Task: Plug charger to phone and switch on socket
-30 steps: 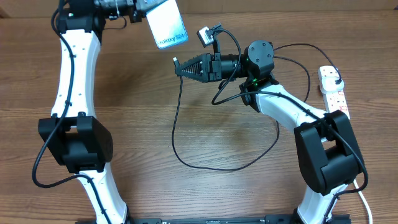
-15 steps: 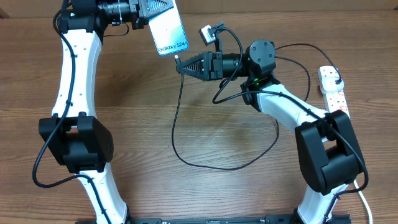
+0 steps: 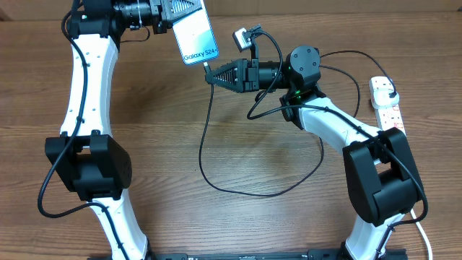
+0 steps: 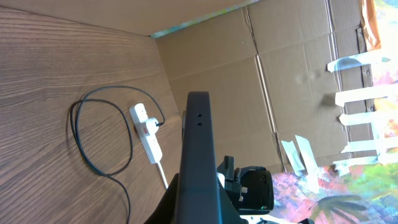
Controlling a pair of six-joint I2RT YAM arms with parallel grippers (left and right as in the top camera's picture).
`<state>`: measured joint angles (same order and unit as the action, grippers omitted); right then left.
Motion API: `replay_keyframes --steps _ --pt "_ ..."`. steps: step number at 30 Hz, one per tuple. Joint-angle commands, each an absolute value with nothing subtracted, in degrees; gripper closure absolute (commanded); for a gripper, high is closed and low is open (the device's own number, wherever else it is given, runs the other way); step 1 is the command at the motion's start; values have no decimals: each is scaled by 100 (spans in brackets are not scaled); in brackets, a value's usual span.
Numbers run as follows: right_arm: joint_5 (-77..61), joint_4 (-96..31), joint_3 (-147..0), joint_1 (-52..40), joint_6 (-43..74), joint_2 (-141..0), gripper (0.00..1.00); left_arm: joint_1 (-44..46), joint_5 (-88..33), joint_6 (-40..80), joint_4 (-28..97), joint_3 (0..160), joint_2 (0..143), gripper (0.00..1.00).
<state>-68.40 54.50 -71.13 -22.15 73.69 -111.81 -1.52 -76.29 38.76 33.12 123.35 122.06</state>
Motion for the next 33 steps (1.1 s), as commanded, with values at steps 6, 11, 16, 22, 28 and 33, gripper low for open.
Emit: replay_keyframes --steps 6,11,16,22,28,33 --pt "-6654 5478 -7203 -2200 7476 -11089 96 -89 -7780 3830 3297 12390 12175 96" --pt "-6643 5478 -7203 -2200 7500 -11089 96 -60 -7778 3833 3297 12390 12175 96" --pt "-6600 5478 -7203 -2198 7502 -11089 96 -60 -7784 3837 3299 12390 12175 96" --pt "-6558 5478 -7203 -2200 7502 -11089 96 -38 -7782 3879 3299 12390 12175 96" --pt "-6556 5478 -7203 -2200 7502 -11089 96 16 -7780 3879 3299 12390 12175 96" --pt "-6558 5478 -7201 -2198 7502 -11089 96 69 -7780 3876 3297 12390 12175 96"
